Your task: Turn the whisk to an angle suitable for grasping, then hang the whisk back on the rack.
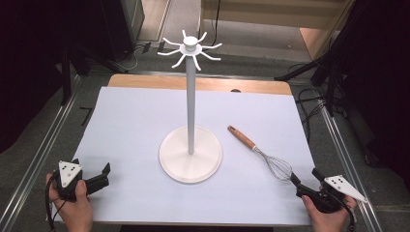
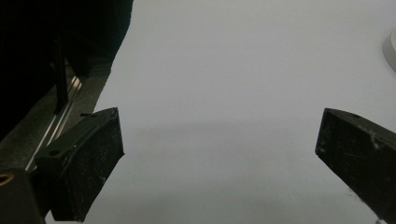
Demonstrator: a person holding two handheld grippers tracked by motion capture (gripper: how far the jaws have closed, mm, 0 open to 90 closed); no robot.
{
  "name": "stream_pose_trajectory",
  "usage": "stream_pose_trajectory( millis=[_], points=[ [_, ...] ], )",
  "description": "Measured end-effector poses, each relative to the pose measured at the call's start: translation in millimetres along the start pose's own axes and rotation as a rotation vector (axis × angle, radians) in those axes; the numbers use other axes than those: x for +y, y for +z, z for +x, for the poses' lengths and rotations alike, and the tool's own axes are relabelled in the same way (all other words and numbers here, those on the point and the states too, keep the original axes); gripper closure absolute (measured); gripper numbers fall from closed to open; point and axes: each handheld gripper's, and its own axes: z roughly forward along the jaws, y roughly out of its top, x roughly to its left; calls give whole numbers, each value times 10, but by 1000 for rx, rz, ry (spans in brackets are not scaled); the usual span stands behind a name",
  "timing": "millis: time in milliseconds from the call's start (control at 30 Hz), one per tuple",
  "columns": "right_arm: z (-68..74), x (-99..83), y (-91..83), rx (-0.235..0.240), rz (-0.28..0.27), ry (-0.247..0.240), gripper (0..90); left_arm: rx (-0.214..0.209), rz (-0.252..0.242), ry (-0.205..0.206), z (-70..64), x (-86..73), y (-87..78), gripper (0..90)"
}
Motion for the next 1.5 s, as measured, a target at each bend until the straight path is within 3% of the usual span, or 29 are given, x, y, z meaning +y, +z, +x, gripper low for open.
stream_pose_trajectory(
  millis=[167,367,400,533,633,667,700,800,833,900,933,967,1033,1100,1200,1233,1367,1500],
  points=[
    [18,11,31,-25,-3,3,151,1,1,-4,2,1,1,18],
    [21,19,33,-43,-7,0,218,2,2,0,-1,2,3,18],
    [38,31,50,-61,9,-9,263,1,1,0,-2,2,4,18],
    [60,62,64,-47,20,-20,290,1,-1,-2,1,1,3,18],
    [106,122,58,-56,28,-45,324,1,0,3,-3,2,5,18],
    [126,145,55,-61,33,-62,328,1,1,4,-3,2,5,18],
    [169,191,52,-81,47,-108,356,1,1,2,-2,2,6,18],
    [199,238,58,-79,53,-142,395,0,1,0,-2,2,7,18],
    [205,286,76,-45,75,-173,444,2,0,0,-4,2,8,18],
    [208,343,108,6,124,-192,419,1,0,3,-3,2,7,18],
    [208,343,108,6,124,-192,419,1,-1,3,-3,2,6,18],
    [229,394,135,12,193,-223,423,1,0,1,-2,1,5,18],
    [271,424,150,-17,226,-254,432,1,-1,2,-2,1,5,18],
    [292,457,168,7,256,-244,396,1,-1,3,-3,1,6,18],
    [313,488,188,11,282,-245,362,1,-2,4,-4,0,6,18],
    [335,529,201,37,308,-268,370,1,1,4,-3,2,6,18],
    [397,607,244,44,353,-326,435,3,1,6,-6,1,5,18],
    [423,662,315,49,398,-338,435,3,2,6,-6,2,6,18]
  ],
)
